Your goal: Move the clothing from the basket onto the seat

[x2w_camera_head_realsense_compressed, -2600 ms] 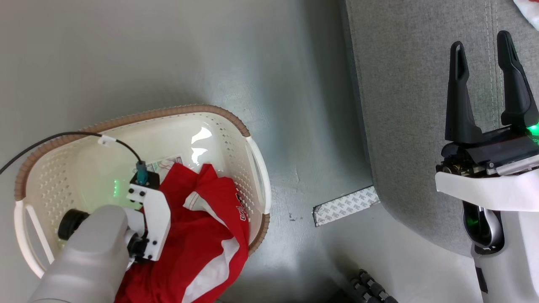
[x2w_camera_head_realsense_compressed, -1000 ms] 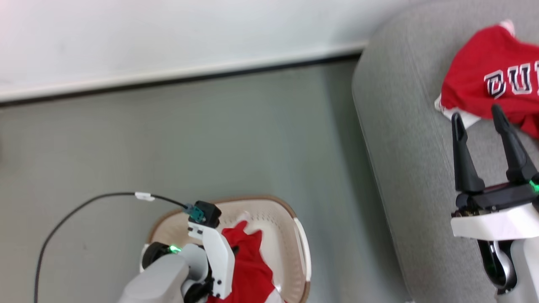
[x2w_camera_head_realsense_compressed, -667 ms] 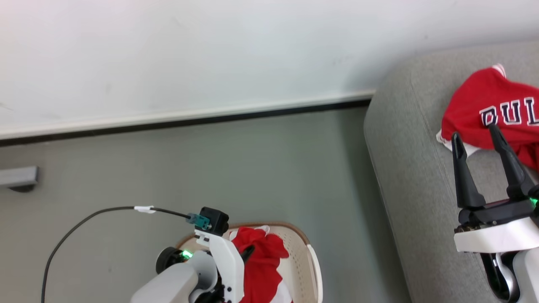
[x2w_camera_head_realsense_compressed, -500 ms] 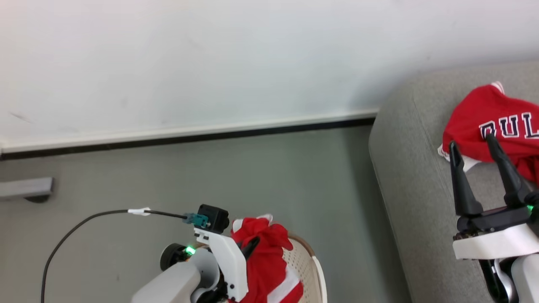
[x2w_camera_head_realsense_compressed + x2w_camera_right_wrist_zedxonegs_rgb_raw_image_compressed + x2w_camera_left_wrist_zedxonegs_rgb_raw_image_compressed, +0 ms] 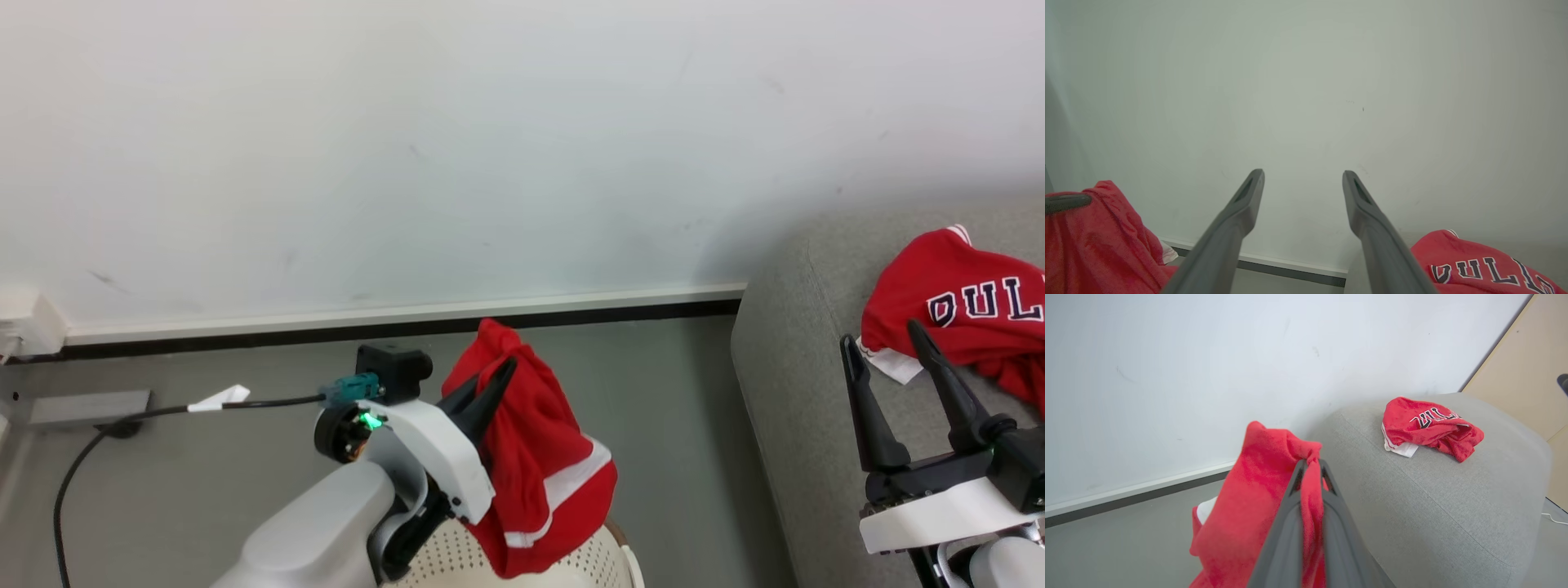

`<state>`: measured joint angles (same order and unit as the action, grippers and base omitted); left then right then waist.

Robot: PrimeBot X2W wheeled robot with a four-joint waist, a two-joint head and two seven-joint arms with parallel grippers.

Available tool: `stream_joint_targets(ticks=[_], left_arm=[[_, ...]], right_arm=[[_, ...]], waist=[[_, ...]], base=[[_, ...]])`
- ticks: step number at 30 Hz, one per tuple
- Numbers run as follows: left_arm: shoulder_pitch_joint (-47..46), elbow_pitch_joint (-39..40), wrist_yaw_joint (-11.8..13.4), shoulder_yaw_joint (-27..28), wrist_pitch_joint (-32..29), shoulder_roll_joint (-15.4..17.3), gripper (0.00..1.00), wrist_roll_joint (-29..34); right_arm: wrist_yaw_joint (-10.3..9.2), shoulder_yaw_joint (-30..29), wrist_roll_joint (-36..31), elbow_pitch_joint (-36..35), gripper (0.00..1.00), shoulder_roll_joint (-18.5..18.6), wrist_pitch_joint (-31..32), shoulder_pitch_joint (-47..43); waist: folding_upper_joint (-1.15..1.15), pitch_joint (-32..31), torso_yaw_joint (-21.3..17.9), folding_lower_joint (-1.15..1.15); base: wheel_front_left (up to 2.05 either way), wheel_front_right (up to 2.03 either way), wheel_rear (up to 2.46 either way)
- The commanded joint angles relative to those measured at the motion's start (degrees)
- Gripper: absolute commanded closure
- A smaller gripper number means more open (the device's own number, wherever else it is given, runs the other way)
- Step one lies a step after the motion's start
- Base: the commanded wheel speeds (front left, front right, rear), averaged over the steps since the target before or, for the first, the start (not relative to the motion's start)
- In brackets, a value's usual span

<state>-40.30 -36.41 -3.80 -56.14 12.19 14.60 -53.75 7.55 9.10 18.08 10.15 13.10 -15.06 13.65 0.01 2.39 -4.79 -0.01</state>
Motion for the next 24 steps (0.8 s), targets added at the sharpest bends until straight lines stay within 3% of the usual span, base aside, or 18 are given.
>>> stream_joint_targets(ticks=[1,12,24], left_arm=[[-0.22,2.92,1.42,0.82,1.20,0.72,1.00,1.10],[-2.92,18.66,7.47,4.20,1.73,5.25,1.00,4.08],[-4.47,22.65,9.83,6.07,1.08,7.23,1.00,4.13]], right_arm=[[-0.13,0.36,0.74,0.39,0.00,0.37,-0.16,-1.21],[-0.13,3.40,1.51,1.31,0.00,-0.31,-0.16,-2.07],[-0.13,5.82,2.14,1.59,0.00,-0.95,-0.16,-1.96]], waist=[[-0.01,-1.41,0.30,0.01],[-0.01,-3.89,0.73,0.01],[-0.01,-4.72,0.04,0.01]], base=[[0.00,0.00,0.00],[0.00,0.00,0.00],[0.00,0.00,0.00]])
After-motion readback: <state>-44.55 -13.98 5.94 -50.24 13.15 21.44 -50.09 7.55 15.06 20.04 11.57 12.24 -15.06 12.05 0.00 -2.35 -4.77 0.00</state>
